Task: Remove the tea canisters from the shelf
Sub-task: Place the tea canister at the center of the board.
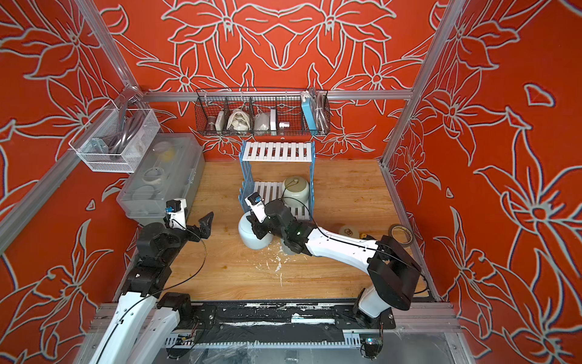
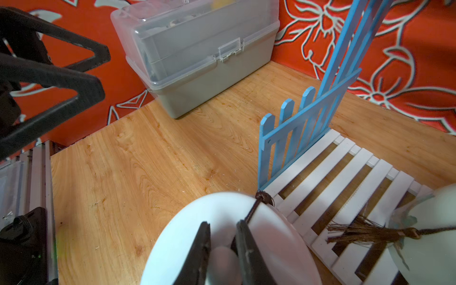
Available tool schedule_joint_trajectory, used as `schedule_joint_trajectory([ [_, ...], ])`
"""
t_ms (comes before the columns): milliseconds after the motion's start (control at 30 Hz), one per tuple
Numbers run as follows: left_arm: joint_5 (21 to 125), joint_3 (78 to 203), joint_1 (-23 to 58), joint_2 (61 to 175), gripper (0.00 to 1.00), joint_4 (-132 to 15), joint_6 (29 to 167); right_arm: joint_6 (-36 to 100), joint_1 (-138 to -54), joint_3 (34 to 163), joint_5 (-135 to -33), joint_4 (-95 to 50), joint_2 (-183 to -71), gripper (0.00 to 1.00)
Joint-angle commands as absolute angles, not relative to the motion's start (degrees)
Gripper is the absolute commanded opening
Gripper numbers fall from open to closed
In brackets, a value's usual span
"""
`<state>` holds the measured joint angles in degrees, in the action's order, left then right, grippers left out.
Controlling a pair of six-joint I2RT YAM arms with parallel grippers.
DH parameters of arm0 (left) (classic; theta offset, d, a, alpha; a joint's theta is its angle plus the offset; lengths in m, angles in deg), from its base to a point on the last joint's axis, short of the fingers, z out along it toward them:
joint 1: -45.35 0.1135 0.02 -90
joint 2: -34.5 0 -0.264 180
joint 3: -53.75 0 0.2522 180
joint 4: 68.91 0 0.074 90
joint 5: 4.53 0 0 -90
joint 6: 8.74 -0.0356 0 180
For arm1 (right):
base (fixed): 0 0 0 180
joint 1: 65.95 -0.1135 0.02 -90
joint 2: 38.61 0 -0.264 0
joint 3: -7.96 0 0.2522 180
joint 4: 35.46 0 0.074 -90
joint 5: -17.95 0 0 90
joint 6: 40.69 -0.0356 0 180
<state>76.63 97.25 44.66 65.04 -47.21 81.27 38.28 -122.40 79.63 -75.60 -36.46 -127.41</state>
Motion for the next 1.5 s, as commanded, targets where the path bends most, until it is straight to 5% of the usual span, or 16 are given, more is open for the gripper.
schedule_joint_trajectory([
  [0, 76.2, 97.8, 45.1, 64.7, 0.99, -47.9, 82.0, 38.6, -122.6, 79.6, -77.1, -50.9, -127.9, 0.0],
  [933, 76.7, 99.2, 44.2, 64.1, 0.99, -48.2, 81.6, 39.9, -124.2, 70.8, -78.9, -57.2, -132.6, 0.01],
  [1233, 78.1, 107.3, 44.3, 64.1, 0.99, -40.6, 86.5, 39.5, -124.2, 70.4, -76.4, -54.9, -130.1, 0.5],
  [1467, 66.8, 105.6, 42.8, 64.6, 0.99, -41.6, 83.4, 42.1, -124.2, 71.2, -72.1, -48.8, -123.2, 0.65],
])
